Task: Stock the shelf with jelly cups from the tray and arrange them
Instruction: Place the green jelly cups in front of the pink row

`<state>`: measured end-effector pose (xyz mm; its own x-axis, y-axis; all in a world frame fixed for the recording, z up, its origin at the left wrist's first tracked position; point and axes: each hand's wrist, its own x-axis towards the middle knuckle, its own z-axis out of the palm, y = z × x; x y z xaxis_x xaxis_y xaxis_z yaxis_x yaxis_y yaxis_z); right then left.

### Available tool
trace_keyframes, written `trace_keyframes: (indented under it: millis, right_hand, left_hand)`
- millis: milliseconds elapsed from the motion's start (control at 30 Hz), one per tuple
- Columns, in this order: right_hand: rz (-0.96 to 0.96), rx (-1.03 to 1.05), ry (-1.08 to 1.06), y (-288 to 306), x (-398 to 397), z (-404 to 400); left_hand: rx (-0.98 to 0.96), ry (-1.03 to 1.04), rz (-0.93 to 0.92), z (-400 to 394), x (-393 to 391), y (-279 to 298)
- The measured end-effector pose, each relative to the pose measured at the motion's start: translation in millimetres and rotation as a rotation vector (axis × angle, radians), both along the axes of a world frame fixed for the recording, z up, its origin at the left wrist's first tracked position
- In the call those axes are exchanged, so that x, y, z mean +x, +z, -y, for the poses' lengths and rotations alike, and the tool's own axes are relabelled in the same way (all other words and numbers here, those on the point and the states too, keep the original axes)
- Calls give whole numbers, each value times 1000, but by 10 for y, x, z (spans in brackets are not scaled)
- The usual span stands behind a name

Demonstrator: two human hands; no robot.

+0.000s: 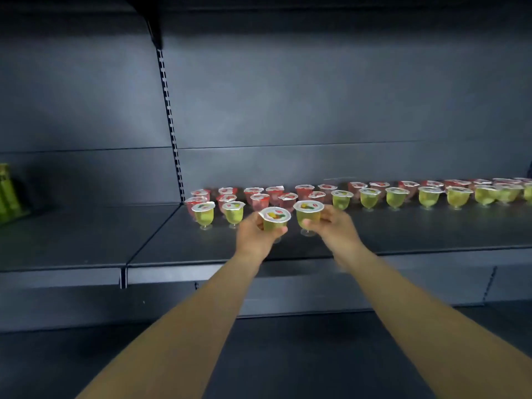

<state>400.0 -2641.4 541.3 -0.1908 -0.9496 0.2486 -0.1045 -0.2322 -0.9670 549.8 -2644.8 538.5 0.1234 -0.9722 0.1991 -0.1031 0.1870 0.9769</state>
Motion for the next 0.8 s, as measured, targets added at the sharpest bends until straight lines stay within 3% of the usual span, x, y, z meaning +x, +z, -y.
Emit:
trace_keyframes:
  millis: [333, 600, 700, 800]
  right_hand:
    - [-130, 145, -40, -305, -30, 1199]
    - [-146, 127, -57, -348, -40, 1247]
    - [-147, 128, -31, -288, -68, 1109]
    - [-330, 135, -36, -139, -225, 784]
  left_hand:
    - [107, 98, 45, 1192, -35, -232]
    - [105, 111, 111, 1185, -32, -222]
    - [110, 90, 219, 1076, 2, -197]
    - [153, 29, 402, 852, 64, -108]
